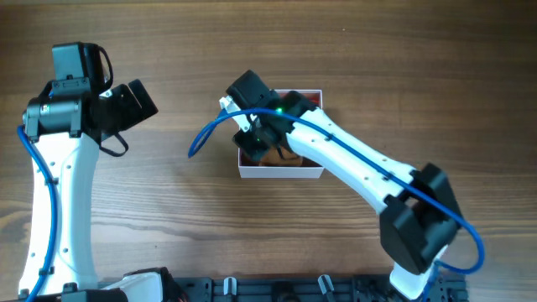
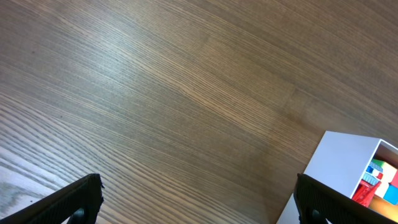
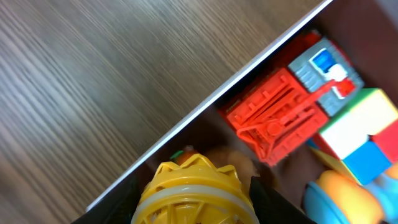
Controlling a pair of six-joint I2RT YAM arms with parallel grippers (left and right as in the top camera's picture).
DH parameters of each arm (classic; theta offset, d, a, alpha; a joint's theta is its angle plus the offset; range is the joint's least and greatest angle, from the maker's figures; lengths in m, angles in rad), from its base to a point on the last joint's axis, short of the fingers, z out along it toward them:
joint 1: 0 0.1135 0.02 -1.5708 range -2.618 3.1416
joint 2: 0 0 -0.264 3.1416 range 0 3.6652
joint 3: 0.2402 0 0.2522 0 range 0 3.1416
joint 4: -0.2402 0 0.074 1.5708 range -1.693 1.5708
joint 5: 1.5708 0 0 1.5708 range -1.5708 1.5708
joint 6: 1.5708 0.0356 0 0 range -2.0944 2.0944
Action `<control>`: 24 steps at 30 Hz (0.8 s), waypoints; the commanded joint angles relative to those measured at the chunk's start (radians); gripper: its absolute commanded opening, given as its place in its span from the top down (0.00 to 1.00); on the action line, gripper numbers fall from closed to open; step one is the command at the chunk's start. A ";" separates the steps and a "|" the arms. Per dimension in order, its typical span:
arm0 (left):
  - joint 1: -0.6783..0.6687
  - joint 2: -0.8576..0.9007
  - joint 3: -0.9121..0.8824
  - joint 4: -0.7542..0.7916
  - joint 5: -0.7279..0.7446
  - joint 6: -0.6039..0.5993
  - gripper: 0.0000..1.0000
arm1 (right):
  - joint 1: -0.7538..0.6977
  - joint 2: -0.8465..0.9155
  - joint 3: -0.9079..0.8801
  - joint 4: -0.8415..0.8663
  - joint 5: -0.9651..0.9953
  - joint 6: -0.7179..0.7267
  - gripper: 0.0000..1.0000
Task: Pack container
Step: 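Carry the yellow wheel into the box and release it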
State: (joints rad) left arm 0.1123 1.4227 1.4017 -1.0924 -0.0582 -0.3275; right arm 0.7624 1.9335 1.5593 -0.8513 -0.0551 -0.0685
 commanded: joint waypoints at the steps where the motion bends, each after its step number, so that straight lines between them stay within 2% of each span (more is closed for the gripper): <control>1: 0.005 -0.003 0.005 0.003 0.009 -0.002 0.00 | -0.002 0.024 0.004 0.000 0.009 0.018 0.96; 3: 0.005 -0.003 0.005 0.003 0.009 -0.002 0.00 | -0.002 0.024 0.004 -0.003 0.009 0.018 0.91; 4: 0.005 -0.003 0.005 0.003 0.009 -0.002 0.00 | -0.002 0.024 0.004 -0.006 0.009 0.018 0.71; 5: 0.005 -0.003 0.005 0.003 0.009 -0.002 0.00 | -0.002 0.024 0.004 -0.006 0.009 0.018 0.65; 6: 0.005 -0.003 0.005 0.003 0.009 -0.002 0.00 | -0.002 0.024 0.004 -0.008 0.009 0.018 0.54; 11: 0.005 -0.003 0.005 0.003 0.009 -0.002 0.00 | -0.002 0.024 0.004 -0.019 0.009 0.018 0.41; 12: 0.005 -0.003 0.005 0.003 0.009 -0.002 0.00 | -0.002 0.024 0.004 -0.020 0.009 0.018 0.33; 18: 0.005 -0.003 0.005 0.003 0.009 -0.002 0.00 | -0.002 0.023 0.004 -0.021 0.010 0.019 0.35; 20: 0.005 -0.003 0.005 0.003 0.009 -0.002 0.00 | -0.008 0.009 0.004 -0.021 0.025 0.035 0.59; 21: 0.005 -0.003 0.005 0.003 0.009 -0.002 0.00 | -0.011 -0.003 0.006 -0.022 0.043 0.055 0.59; 24: 0.005 -0.003 0.005 0.003 0.009 -0.001 0.00 | -0.033 -0.095 0.025 -0.029 0.187 0.126 0.75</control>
State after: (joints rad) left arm 0.1123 1.4227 1.4017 -1.0924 -0.0578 -0.3275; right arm 0.7555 1.9438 1.5593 -0.8745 -0.0071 -0.0158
